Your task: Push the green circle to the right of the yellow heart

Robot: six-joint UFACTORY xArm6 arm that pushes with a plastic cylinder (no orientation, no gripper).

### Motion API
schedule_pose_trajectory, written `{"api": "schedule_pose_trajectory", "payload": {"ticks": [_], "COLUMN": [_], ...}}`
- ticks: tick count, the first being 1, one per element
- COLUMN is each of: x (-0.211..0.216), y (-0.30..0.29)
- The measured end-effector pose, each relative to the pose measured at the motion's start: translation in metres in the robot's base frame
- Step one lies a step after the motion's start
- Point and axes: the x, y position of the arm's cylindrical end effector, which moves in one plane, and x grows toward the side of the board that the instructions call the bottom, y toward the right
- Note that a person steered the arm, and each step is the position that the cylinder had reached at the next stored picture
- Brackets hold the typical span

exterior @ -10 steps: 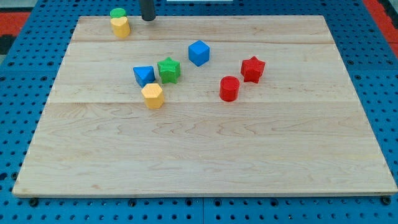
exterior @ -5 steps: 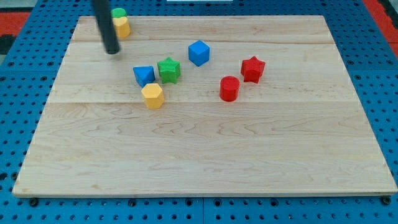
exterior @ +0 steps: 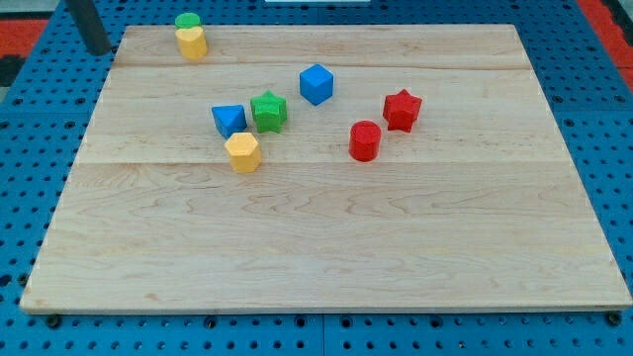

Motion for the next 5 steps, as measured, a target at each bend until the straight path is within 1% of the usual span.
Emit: {"api": "schedule_pose_trajectory", "payload": {"ticks": [2, 3, 4, 5], "x": [-0.032, -0.041, -0.041, -0.041], "y": [0.002, 0.015, 0.022, 0.053]}}
